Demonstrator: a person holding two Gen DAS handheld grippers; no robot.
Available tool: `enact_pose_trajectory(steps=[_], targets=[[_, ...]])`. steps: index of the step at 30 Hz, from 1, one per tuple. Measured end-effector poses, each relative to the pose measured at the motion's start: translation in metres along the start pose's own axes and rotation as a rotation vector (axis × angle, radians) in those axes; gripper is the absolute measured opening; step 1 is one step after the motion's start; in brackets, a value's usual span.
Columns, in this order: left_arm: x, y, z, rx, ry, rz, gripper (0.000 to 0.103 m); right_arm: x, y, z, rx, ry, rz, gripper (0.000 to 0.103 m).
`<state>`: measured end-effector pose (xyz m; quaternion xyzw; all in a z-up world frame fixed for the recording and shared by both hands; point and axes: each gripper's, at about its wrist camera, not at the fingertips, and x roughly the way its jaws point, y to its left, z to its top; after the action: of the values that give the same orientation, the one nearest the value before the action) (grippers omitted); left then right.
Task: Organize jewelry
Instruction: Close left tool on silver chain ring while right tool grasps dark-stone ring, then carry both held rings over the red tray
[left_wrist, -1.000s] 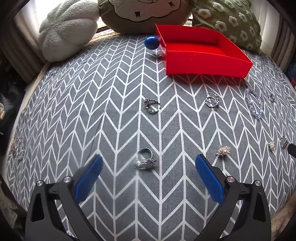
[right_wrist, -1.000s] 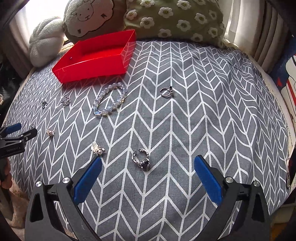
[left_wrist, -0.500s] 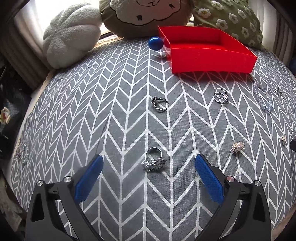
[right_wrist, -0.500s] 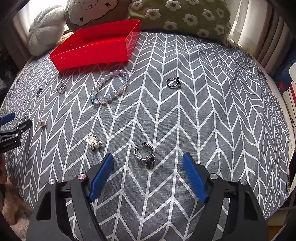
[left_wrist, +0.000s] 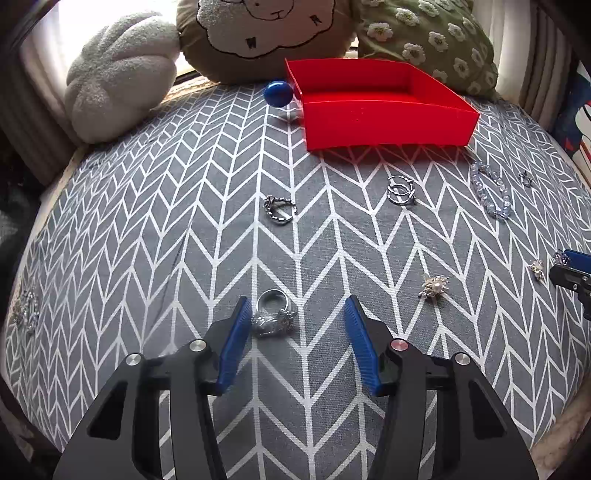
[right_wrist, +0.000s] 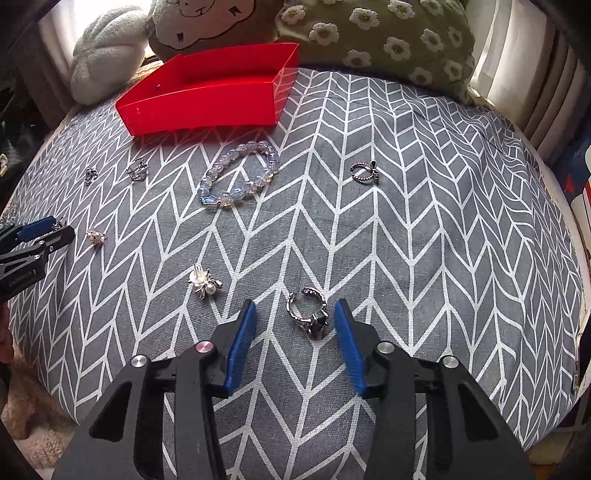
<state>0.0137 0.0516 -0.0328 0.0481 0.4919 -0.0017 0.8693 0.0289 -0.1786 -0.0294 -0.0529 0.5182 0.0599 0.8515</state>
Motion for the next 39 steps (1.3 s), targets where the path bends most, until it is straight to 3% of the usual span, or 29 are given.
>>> enact_pose_trajectory(steps=[4, 6, 14, 21, 28, 34, 36, 39], targets=[[-0.001, 0.000, 0.000, -0.008, 0.006, -0.047, 0.023, -0.001, -0.002, 0.000, 0.008, -0.012, -0.010, 0.027], [-0.001, -0.001, -0.001, -0.004, 0.006, -0.043, 0.023, -0.001, -0.003, 0.000, 0.007, -0.017, -0.005, 0.021], [-0.004, 0.000, 0.000, -0.004, 0.006, -0.042, 0.021, -0.008, 0.000, -0.002, 0.000, -0.041, 0.015, 0.021], [-0.017, 0.004, 0.001, -0.017, -0.044, -0.035, 0.021, -0.015, 0.002, -0.001, -0.006, -0.059, 0.032, 0.021], [-0.029, -0.005, 0.008, 0.001, -0.053, -0.094, 0.021, -0.028, 0.008, 0.008, -0.027, -0.080, 0.057, 0.021], [-0.053, -0.017, 0.049, 0.071, -0.106, -0.104, 0.021, -0.062, 0.023, 0.061, -0.110, -0.110, 0.128, 0.021], [-0.058, -0.016, 0.076, 0.079, -0.134, -0.085, 0.021, -0.071, 0.028, 0.091, -0.127, -0.132, 0.115, 0.021], [-0.052, -0.012, 0.120, 0.061, -0.136, -0.090, 0.021, -0.068, 0.029, 0.141, -0.101, -0.103, 0.166, 0.021]])
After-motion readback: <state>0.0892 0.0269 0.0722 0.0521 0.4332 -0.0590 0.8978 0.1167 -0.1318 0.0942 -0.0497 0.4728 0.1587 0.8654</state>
